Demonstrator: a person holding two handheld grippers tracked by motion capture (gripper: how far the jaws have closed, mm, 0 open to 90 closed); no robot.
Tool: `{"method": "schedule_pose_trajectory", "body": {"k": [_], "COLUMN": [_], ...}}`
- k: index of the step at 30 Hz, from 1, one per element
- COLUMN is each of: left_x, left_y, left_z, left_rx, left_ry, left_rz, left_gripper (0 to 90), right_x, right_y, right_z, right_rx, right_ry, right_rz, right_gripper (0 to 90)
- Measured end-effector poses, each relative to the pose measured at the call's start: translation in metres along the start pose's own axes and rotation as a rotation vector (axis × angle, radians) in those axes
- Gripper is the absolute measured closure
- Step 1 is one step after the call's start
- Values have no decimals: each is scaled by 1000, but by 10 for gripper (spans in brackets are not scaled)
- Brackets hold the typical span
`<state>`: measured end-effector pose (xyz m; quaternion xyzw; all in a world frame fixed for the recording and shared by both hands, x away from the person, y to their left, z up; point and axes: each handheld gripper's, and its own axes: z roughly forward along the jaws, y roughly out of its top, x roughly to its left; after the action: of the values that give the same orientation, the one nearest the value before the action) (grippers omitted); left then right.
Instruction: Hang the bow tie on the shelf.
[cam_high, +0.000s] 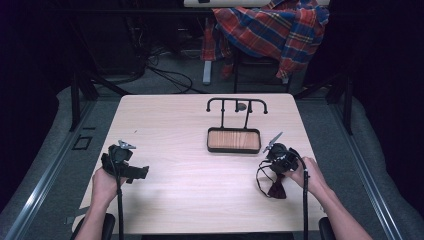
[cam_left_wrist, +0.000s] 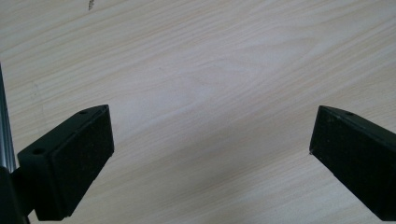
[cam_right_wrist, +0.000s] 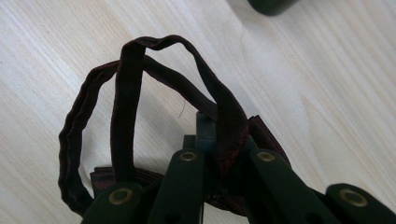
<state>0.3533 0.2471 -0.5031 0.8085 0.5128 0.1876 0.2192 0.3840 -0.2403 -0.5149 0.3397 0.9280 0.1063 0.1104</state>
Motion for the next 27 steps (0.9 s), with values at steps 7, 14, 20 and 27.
{"method": "schedule_pose_trajectory", "body": {"k": [7, 14, 20, 27], "left_x": [0, 0, 0, -1], "left_y": [0, 0, 0, 0], "left_z": [0, 0, 0, 1], "left_rx": [0, 0, 2, 8], "left_ry": [0, 0, 1, 0], "left_rz": [-2, 0, 1, 7], "left_gripper": [0, 0, 0, 0], "right_x": [2, 2, 0, -2], "right_y": [-1, -1, -2, -2], "right_z": [-13, -24, -29, -34], "right_rx": [-62, -111, -141, -155], "right_ry": [-27, -66, -93, -118], "right_rz": [5, 18, 41, 56], "right_gripper": [880, 882, 881, 882]}}
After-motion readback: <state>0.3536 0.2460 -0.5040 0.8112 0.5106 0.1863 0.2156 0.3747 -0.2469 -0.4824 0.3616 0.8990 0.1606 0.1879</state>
